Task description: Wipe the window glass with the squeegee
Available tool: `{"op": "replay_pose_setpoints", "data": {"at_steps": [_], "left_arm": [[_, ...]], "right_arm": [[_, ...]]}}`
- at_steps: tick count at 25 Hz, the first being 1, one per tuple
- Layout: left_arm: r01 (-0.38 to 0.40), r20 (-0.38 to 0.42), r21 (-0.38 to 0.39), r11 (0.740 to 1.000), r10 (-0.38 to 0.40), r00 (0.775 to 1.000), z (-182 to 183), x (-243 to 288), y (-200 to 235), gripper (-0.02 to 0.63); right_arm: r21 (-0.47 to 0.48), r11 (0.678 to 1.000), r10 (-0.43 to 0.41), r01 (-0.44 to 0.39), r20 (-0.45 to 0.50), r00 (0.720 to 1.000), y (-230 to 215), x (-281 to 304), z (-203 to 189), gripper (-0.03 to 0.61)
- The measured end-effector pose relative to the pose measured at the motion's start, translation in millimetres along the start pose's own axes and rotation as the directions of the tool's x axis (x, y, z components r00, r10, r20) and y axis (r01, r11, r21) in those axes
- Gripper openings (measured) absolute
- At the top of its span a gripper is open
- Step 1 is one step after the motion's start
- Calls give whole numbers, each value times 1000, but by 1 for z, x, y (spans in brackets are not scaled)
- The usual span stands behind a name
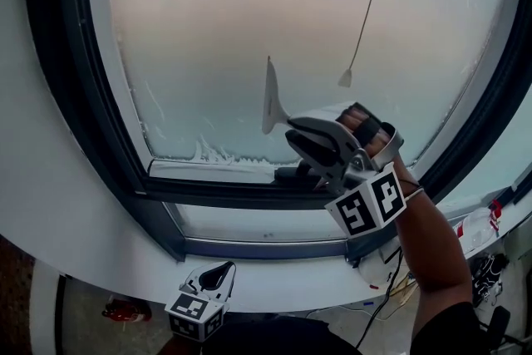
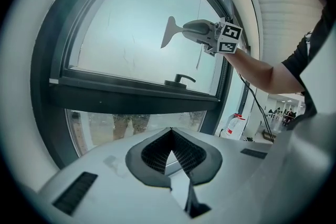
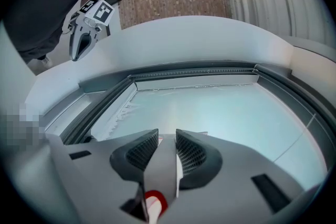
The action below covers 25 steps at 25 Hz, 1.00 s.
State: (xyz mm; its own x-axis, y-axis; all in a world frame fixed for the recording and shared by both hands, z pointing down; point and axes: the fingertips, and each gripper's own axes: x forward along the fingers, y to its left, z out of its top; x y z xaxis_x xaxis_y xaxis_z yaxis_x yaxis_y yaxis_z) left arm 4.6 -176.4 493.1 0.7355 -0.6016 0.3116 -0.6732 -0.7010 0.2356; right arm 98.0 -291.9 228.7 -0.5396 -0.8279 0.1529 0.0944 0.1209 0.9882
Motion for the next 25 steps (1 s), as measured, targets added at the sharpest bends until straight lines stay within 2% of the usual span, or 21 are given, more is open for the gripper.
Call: {"op": "replay_pose_setpoints", "data": {"at_steps": [14, 25], "left_arm": [[52, -19, 27, 998, -52, 998, -3, 25, -38, 0], [63, -11, 25, 998, -63, 998, 6, 31, -47, 0]], "right_arm": [[21, 1000, 6, -4, -70, 998, 3, -49, -51, 92], [17, 1000, 21, -19, -115, 993, 4, -70, -73, 92]]}}
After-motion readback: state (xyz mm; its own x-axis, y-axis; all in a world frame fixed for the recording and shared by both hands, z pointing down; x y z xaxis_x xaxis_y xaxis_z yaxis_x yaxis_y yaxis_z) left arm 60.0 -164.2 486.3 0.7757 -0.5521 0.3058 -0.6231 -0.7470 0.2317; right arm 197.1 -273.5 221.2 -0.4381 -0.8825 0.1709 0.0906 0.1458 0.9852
